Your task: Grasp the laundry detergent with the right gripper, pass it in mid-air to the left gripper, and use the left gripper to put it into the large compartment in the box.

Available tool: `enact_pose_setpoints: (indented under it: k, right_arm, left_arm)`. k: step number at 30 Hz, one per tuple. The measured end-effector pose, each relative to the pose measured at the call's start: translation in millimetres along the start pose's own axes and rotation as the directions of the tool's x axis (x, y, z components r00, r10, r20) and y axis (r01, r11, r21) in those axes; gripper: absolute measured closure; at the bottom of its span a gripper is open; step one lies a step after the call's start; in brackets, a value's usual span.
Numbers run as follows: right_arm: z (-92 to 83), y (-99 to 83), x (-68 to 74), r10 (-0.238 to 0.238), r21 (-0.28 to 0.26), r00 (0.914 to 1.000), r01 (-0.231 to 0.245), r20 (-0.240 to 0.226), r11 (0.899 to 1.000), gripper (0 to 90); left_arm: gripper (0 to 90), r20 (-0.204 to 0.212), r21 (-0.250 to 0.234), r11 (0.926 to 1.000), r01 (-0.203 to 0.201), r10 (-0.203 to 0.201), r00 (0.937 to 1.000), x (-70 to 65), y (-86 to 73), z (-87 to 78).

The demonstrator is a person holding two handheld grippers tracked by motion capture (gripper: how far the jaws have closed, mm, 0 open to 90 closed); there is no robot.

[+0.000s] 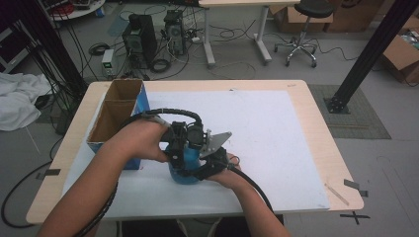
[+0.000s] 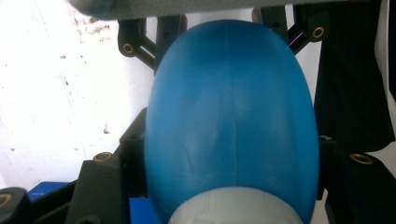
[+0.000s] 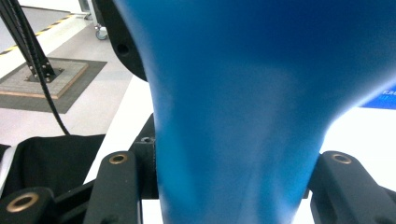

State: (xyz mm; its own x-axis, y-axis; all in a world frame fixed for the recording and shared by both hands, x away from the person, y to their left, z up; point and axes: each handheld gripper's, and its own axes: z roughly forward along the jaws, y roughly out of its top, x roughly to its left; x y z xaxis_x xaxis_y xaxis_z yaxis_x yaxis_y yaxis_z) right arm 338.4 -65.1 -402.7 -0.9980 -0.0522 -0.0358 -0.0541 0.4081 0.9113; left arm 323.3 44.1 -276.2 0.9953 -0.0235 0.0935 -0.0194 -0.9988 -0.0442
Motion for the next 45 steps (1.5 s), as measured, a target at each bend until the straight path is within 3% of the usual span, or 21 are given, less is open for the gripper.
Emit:
enact_pose_setpoints:
  k: [4, 5, 6, 8, 10, 13, 22, 26, 32, 39, 45]
  right_arm:
    - [-0.4, -0.6, 1.6, 0.011, 0.019, 0.9998, -0.011, 0.015, 1.0, 44.5]
    - [0.7, -0.2, 0.1, -0.02, 0.007, 0.9995, 0.02, 0.024, 1.0, 43.9]
    - [0.1, -0.1, 1.6, -0.01, 0.018, 0.999, 0.009, 0.044, 1.0, 43.4]
    - [-1.2, 0.2, 5.0, 0.017, 0.02, 0.9994, -0.018, 0.029, 1.0, 41.7]
    - [-2.4, -0.7, 3.4, -0.022, 0.029, 0.9979, 0.021, 0.061, 0.999, 36.9]
    - [-5.8, -2.6, 2.7, -0.022, 0.036, 0.9972, 0.019, 0.072, 0.999, 31.9]
    - [-25.8, 0.4, -2.9, 0.001, 0.064, 0.9977, -0.005, 0.068, 0.998, 26.6]
    - [-34.9, 8.2, -8.3, -0.004, 0.129, 0.998, -0.004, 0.062, 0.992, 20.8]
    - [-51.5, 15.6, -16.2, -0.002, 0.24, 0.9994, -0.006, 0.034, 0.971, 13.6]
    - [-75.5, 23.7, -22.8, -0.008, 0.38, 0.9998, 0.0, 0.018, 0.925, 5.2]
    - [-92.5, 28.5, -26.9, -0.007, 0.46, 0.9998, -0.002, 0.018, 0.888, 2.4]
  left_arm:
    - [38.9, -0.001, -0.001, 1.0, -0.009, 0.009, 1.0, 0.4, -0.2, 0.8]
    - [39.0, -0.002, -0.002, 1.0, -0.008, 0.008, 1.0, 0.8, -0.3, 0.8]
    - [39.0, -0.003, -0.002, 0.9999, -0.011, 0.011, 0.9999, 1.0, 0.0, 0.3]
    - [39.0, 0.0, -0.007, 1.0, -0.006, 0.006, 1.0, 2.2, 0.1, -0.5]
    - [38.9, 0.009, -0.001, 1.0, 0.001, -0.001, 1.0, 4.2, 0.2, -2.4]
    - [38.9, 0.011, -0.001, 0.9999, 0.013, -0.013, 0.9999, 5.7, -0.8, -5.4]
    - [38.9, 0.032, 0.008, 0.9989, 0.046, -0.046, 0.9984, 13.6, -2.6, -9.4]
    - [38.8, 0.033, 0.011, 0.9978, 0.066, -0.066, 0.9973, 17.9, -3.9, -14.1]
    - [38.7, 0.028, 0.017, 0.9948, 0.1, -0.101, 0.9945, 25.7, -8.7, -28.0]
    - [38.6, 0.022, 0.043, 0.9848, 0.168, -0.169, 0.9853, 38.8, -15.9, -47.5]
    - [38.6, 0.015, 0.071, 0.9692, 0.236, -0.237, 0.9714, 49.9, -24.1, -67.3]
